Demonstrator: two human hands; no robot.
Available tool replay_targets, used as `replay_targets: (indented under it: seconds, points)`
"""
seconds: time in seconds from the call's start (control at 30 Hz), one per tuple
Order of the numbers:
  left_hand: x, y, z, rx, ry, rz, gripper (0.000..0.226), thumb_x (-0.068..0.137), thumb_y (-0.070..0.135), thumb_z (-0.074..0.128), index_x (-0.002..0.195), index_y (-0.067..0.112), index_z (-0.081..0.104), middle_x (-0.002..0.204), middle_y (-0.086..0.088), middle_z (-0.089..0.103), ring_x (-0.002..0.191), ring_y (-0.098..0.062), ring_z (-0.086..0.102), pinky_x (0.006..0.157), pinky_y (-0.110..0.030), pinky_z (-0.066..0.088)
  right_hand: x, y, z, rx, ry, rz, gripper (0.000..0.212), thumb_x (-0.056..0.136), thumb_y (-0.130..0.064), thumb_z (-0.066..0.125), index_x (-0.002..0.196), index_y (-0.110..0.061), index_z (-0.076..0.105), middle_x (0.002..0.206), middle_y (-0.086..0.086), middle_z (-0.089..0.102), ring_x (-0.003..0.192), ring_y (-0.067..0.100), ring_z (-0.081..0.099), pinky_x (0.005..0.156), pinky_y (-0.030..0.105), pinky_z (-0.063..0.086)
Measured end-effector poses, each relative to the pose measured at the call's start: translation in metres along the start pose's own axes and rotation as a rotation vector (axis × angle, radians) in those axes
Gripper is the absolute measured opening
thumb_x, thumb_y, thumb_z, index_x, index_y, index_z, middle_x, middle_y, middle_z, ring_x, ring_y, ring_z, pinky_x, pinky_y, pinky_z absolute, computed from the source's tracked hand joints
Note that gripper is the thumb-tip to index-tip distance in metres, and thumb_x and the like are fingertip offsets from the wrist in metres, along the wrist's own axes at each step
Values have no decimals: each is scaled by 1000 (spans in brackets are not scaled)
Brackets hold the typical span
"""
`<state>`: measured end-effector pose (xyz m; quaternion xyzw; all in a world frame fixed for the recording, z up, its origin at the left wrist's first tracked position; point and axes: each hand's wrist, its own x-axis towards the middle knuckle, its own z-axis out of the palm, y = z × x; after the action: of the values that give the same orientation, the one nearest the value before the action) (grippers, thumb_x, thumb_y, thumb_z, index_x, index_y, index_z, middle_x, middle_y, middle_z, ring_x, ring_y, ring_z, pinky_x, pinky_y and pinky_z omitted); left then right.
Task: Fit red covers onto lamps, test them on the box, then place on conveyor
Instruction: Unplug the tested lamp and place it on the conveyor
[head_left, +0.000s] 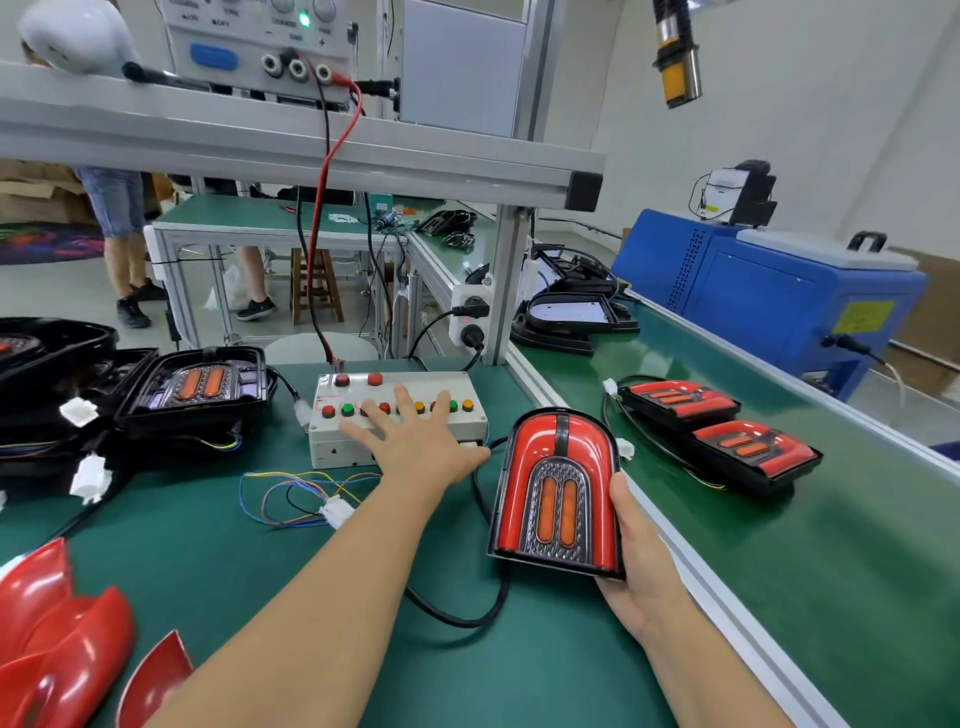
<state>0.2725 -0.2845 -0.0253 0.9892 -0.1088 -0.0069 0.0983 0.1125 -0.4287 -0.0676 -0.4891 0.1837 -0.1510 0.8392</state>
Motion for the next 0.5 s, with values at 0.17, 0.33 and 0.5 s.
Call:
replay_targets:
  seconds: [0.17, 0.33, 0.5]
  points:
    - [2, 0, 1, 24, -45, 13, 97, 68, 85, 46, 147, 48, 4, 159, -8, -15, 138, -54, -13, 100, -76, -4, -1, 0, 0, -1, 1, -2, 52, 84, -57, 55, 116, -18, 68, 114, 13, 71, 103, 29, 69, 69, 35, 59]
    - [2, -3, 5, 12, -34, 31, 92, 69, 83, 48, 146, 50, 9, 158, -6, -18, 138, -53, -15, 100, -76, -5, -1, 0, 1, 9, 18, 1, 43, 84, -56, 55, 104, -23, 75, 112, 13, 72, 101, 28, 70, 67, 34, 59]
    - [2, -2, 6, 18, -25, 31, 92, 70, 82, 47, 146, 49, 9, 158, -7, -17, 138, -53, -14, 99, -77, -3, -1, -1, 1, 2, 18, -2, 41, 85, -56, 54, 100, -25, 77, 112, 12, 72, 100, 27, 71, 66, 33, 59]
